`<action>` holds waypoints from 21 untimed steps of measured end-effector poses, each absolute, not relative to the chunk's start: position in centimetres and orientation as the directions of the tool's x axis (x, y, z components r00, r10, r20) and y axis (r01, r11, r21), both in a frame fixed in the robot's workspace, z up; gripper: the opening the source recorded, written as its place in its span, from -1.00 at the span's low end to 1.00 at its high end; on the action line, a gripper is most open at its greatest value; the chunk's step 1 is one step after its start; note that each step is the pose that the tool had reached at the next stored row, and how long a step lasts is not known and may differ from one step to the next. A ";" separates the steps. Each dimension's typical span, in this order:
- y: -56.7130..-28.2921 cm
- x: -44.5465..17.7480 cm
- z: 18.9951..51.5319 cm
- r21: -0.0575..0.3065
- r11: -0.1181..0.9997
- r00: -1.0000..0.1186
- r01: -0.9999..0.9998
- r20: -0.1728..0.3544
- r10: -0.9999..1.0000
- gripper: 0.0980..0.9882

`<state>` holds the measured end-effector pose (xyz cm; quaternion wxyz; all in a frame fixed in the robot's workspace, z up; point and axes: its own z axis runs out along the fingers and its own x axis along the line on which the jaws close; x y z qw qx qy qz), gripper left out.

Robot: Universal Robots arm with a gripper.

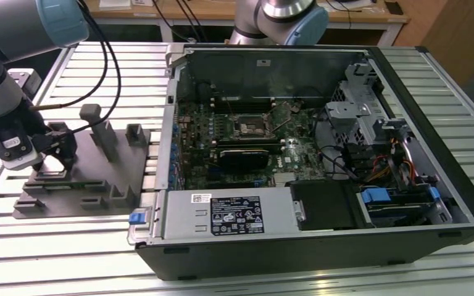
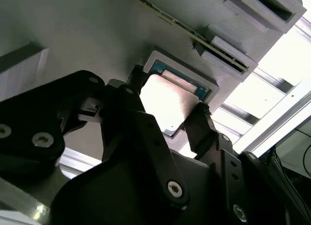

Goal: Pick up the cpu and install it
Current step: 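Pick up the cpu and move it towards the insertion slot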

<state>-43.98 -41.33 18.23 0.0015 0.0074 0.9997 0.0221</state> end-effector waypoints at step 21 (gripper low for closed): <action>-41.3 -44.0 19.3 0.044 0.999 -1.000 0.015 -0.002 0.015 0.00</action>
